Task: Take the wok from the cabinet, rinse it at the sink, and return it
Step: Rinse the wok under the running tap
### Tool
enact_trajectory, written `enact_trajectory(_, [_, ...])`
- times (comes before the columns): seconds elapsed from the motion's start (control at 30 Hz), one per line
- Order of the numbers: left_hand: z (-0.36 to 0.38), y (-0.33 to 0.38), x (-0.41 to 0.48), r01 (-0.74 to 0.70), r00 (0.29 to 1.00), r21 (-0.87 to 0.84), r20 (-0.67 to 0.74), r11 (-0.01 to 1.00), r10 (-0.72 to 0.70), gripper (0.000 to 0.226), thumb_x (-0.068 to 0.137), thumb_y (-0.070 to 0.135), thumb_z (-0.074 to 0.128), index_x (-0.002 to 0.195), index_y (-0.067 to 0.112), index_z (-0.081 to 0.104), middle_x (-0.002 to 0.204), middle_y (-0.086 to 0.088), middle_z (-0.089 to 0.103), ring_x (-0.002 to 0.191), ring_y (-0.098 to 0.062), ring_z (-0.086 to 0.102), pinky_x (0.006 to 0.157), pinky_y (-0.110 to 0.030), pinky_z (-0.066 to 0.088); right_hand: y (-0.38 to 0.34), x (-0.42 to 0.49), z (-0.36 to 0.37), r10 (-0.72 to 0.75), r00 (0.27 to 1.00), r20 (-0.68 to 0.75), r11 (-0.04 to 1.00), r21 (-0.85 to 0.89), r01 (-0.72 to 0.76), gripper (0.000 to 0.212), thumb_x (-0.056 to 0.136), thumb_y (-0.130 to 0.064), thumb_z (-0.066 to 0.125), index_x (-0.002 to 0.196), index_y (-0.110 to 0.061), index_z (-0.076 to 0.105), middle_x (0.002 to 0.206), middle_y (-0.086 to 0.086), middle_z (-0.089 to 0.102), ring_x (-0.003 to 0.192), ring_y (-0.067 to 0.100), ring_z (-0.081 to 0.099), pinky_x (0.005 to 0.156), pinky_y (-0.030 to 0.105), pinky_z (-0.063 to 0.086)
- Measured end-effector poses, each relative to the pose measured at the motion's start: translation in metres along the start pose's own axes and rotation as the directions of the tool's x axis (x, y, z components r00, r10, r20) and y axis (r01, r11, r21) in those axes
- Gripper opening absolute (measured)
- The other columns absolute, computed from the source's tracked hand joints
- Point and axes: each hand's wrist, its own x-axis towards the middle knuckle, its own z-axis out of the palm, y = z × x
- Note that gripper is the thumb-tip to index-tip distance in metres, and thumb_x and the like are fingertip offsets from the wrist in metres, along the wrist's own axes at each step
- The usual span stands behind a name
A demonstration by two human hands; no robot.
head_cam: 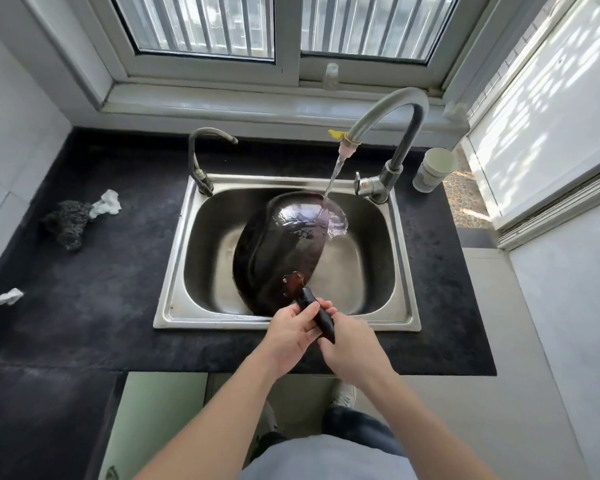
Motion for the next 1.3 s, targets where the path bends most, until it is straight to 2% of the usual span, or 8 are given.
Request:
enact_trajectory(0.23, [0.004, 0.002, -0.005, -0.036, 0.999, 0.116, -0.008, 0.993, 0.037, 0.015, 0.099, 0.007, 0.054, 0.105, -0.002, 0.065, 0.099, -0.013, 0.073, 0.098, -0.024, 0.071, 0.094, -0.038, 0.057, 0.005, -0.004, 0.002, 0.011, 0.999, 0.031, 0.992, 0.125, -0.015, 0.017, 0.094, -0.025, 0.063, 0.107, -0.015, 0.062, 0.086, -0.003, 0.066, 0.065, 0.005, 0.059, 0.056, 0.014, 0.047])
enact_trajectory(0.4, [0.008, 0.001, -0.002, -0.054, 0.998, 0.276, -0.028, 0.960, 0.064, 0.012, 0.096, 0.010, 0.061, 0.099, 0.002, 0.070, 0.095, -0.010, 0.077, 0.096, -0.024, 0.073, 0.088, -0.036, 0.058, 0.014, -0.008, -0.002, 0.026, 0.996, 0.089, 0.957, 0.286, -0.050, 0.009, 0.092, -0.023, 0.064, 0.094, -0.016, 0.059, 0.071, 0.005, 0.068, 0.048, 0.017, 0.064, 0.044, 0.018, 0.049])
enact_trajectory(0.5, [0.012, 0.001, 0.001, -0.056, 0.994, 0.394, -0.060, 0.917, 0.086, 0.013, 0.093, 0.011, 0.066, 0.098, 0.000, 0.071, 0.096, -0.011, 0.078, 0.090, -0.021, 0.075, 0.077, -0.029, 0.060, 0.018, -0.010, -0.003, 0.043, 0.987, 0.157, 0.873, 0.474, -0.113, 0.009, 0.091, -0.018, 0.063, 0.091, -0.010, 0.059, 0.062, 0.016, 0.067, 0.042, 0.029, 0.061, 0.041, 0.032, 0.051])
enact_trajectory(0.67, [0.023, 0.000, 0.006, -0.080, 0.990, 0.475, -0.066, 0.877, 0.126, 0.021, 0.089, 0.011, 0.070, 0.102, -0.005, 0.068, 0.101, -0.019, 0.076, 0.093, -0.028, 0.074, 0.089, -0.043, 0.059, 0.022, -0.015, -0.003, 0.078, 0.962, 0.262, 0.662, 0.708, -0.247, 0.015, 0.095, -0.014, 0.062, 0.101, 0.000, 0.060, 0.059, 0.004, 0.056, 0.043, 0.016, 0.052, 0.037, 0.025, 0.044])
enact_trajectory(0.77, [0.030, -0.002, 0.007, -0.086, 0.994, 0.458, -0.027, 0.885, 0.110, 0.020, 0.092, 0.009, 0.067, 0.105, -0.007, 0.063, 0.100, -0.019, 0.074, 0.089, -0.026, 0.072, 0.088, -0.043, 0.060, 0.028, -0.017, 0.000, 0.072, 0.961, 0.266, 0.547, 0.796, -0.261, 0.012, 0.097, -0.015, 0.063, 0.098, -0.003, 0.060, 0.061, 0.004, 0.055, 0.043, 0.013, 0.050, 0.036, 0.022, 0.041])
enact_trajectory(0.93, [0.040, -0.007, 0.015, -0.007, 0.999, 0.442, 0.051, 0.897, -0.017, 0.013, 0.097, 0.010, 0.060, 0.105, 0.000, 0.065, 0.107, -0.014, 0.074, 0.097, -0.026, 0.072, 0.092, -0.045, 0.058, 0.043, -0.018, 0.006, 0.121, 0.959, 0.257, 0.424, 0.860, -0.284, 0.012, 0.096, -0.015, 0.064, 0.092, -0.005, 0.060, 0.065, 0.007, 0.054, 0.042, 0.013, 0.047, 0.035, 0.022, 0.039])
enact_trajectory(1.17, [0.054, -0.014, 0.032, 0.002, 1.000, 0.644, 0.021, 0.765, -0.020, 0.019, 0.091, 0.015, 0.069, 0.100, -0.001, 0.071, 0.096, -0.019, 0.076, 0.092, -0.029, 0.074, 0.089, -0.043, 0.059, 0.054, -0.020, 0.001, 0.176, 0.949, 0.261, 0.309, 0.901, -0.305, 0.015, 0.098, -0.014, 0.062, 0.094, 0.000, 0.060, 0.063, 0.006, 0.055, 0.040, 0.010, 0.046, 0.033, 0.020, 0.040])
enact_trajectory(1.3, [0.060, -0.017, 0.040, -0.004, 1.000, 0.730, 0.020, 0.683, -0.015, 0.020, 0.088, 0.021, 0.072, 0.095, 0.003, 0.074, 0.091, -0.014, 0.078, 0.093, -0.030, 0.075, 0.090, -0.049, 0.058, 0.058, -0.021, -0.003, 0.183, 0.943, 0.277, 0.222, 0.923, -0.314, 0.017, 0.098, -0.013, 0.061, 0.086, -0.002, 0.058, 0.059, 0.003, 0.053, 0.037, 0.008, 0.044, 0.031, 0.019, 0.037])
